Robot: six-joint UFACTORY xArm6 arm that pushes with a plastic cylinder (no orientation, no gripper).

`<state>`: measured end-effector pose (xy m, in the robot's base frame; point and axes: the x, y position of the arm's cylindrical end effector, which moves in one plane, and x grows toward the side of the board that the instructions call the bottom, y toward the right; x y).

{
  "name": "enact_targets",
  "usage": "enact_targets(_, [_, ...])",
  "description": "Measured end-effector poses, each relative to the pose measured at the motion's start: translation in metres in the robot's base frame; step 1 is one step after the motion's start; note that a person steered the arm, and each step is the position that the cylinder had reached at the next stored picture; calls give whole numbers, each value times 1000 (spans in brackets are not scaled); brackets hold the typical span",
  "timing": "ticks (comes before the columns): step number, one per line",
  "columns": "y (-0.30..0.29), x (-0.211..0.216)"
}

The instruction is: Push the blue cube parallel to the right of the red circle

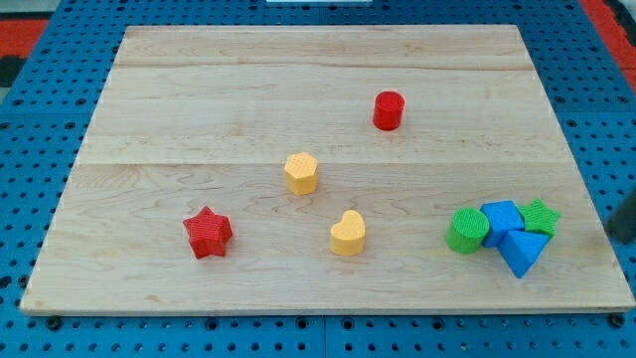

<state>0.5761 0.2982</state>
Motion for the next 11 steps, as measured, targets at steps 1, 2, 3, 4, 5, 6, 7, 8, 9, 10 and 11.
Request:
enact_targets(1, [-60,10])
enact_targets(2, [-118,-3])
enact_targets(3, [-140,-41])
enact_targets(4, [-143,-78])
enact_targets(5, [-139,-85])
enact_targets(6, [-133,-37])
enact_targets(7, [-110,-40])
enact_targets(8, [-104,-80])
enact_targets(9, [-141,-122])
enact_targets(10, [-138,-105])
enact_targets(11, [-125,-83])
